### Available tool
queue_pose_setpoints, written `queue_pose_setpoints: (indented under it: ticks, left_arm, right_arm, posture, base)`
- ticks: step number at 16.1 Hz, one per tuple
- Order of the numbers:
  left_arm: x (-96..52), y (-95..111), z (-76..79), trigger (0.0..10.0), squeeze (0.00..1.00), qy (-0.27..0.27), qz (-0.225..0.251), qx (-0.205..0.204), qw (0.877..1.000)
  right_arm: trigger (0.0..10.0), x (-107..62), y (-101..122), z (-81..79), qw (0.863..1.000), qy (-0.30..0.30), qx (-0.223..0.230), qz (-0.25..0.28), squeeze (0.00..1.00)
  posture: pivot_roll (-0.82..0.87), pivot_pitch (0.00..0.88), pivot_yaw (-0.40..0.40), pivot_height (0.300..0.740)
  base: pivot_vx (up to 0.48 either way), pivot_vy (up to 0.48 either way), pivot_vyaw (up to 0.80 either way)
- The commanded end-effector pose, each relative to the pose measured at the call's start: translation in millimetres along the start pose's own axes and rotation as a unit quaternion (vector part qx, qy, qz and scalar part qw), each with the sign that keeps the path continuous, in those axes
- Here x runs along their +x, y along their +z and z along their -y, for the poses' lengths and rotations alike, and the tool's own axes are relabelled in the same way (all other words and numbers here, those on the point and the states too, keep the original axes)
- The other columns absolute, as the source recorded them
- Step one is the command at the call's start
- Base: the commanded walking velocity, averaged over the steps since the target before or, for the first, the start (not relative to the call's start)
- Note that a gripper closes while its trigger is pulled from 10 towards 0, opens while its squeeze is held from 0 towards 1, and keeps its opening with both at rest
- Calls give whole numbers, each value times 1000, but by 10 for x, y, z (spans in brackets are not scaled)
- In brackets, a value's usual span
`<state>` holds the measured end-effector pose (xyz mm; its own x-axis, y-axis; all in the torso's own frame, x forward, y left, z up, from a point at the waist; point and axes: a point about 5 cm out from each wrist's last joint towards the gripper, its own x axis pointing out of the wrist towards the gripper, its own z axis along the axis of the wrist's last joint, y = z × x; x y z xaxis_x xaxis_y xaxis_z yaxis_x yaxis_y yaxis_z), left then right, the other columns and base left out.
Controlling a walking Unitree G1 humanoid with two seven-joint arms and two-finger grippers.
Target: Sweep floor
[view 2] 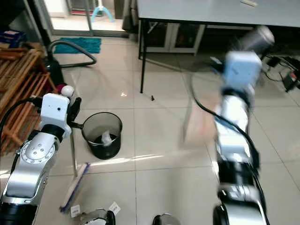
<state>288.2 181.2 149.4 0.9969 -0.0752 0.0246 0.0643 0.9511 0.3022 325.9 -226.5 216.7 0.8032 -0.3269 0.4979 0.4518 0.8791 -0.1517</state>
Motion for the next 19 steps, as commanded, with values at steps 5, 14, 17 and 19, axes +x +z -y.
queue_pose_setpoints:
  ticks: [5, 14, 17, 19]
  left_arm:
    - [44, 186, 43, 10000, 0, -12, 32, 7, 999]
    - [28, 303, 9, 10000, 0, -2, 43, 1, 999]
    - [30, 304, 13, 10000, 0, -2, 40, 2, 999]
    - [29, 304, 18, 10000, 0, -2, 40, 2, 999]
  right_arm:
    - [10000, -307, -202, 31, 997, 18, -3, -80, 0]
    - [10000, -451, -126, -323, 989, 83, 48, -109, 0]
    - [10000, -454, -109, -356, 989, 98, 37, -107, 0]
    - [10000, -461, -114, -354, 988, 97, 38, -110, 0]
  posture:
    - [-10, 119, -5, 740]
    - [-5, 152, -19, 740]
    - [-6, 154, -17, 740]
    - [-10, 151, -16, 740]
  base:
    - [-106, 0, 0]
    - [-319, 0, 0]
    - [-321, 0, 0]
    - [-319, 0, 0]
